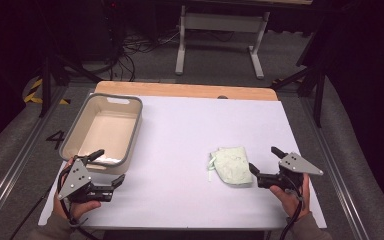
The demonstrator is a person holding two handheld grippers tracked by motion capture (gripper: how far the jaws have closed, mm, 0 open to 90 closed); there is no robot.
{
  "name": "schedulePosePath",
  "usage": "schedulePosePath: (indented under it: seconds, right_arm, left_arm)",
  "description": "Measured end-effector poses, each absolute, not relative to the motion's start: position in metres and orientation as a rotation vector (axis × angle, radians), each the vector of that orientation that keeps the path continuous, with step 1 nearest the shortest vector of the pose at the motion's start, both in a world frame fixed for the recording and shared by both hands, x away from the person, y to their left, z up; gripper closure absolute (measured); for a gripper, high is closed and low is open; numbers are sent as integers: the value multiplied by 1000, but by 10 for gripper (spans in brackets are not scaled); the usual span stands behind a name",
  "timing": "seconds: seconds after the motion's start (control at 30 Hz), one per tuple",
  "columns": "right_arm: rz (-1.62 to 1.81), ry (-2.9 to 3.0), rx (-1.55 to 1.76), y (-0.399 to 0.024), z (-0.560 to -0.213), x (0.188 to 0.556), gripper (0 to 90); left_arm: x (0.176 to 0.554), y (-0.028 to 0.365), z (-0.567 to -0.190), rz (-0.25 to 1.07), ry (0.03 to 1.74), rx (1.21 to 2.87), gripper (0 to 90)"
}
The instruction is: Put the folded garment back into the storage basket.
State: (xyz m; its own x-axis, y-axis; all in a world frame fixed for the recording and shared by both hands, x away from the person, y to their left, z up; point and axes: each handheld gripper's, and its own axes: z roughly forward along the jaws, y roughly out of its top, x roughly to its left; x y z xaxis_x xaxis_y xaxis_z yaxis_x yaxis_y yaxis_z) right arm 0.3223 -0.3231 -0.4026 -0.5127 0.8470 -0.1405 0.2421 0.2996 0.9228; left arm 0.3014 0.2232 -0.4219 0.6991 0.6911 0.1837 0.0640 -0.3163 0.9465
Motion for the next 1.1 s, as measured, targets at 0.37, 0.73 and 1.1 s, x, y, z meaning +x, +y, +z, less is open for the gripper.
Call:
schedulePosePath:
  seconds: [0.37, 0.73, 1.1]
  right_arm:
    - [1195, 2055, 990, -315, -400, 354, 57]
    - [1103, 2159, 1020, -296, -422, 373, 60]
    - [1018, 2257, 1105, -295, -448, 382, 68]
  left_arm:
    - [300, 223, -424, 702, 595, 1815, 61]
    - [298, 222, -426, 691, 592, 1837, 57]
    - [298, 218, -428, 672, 562, 1864, 61]
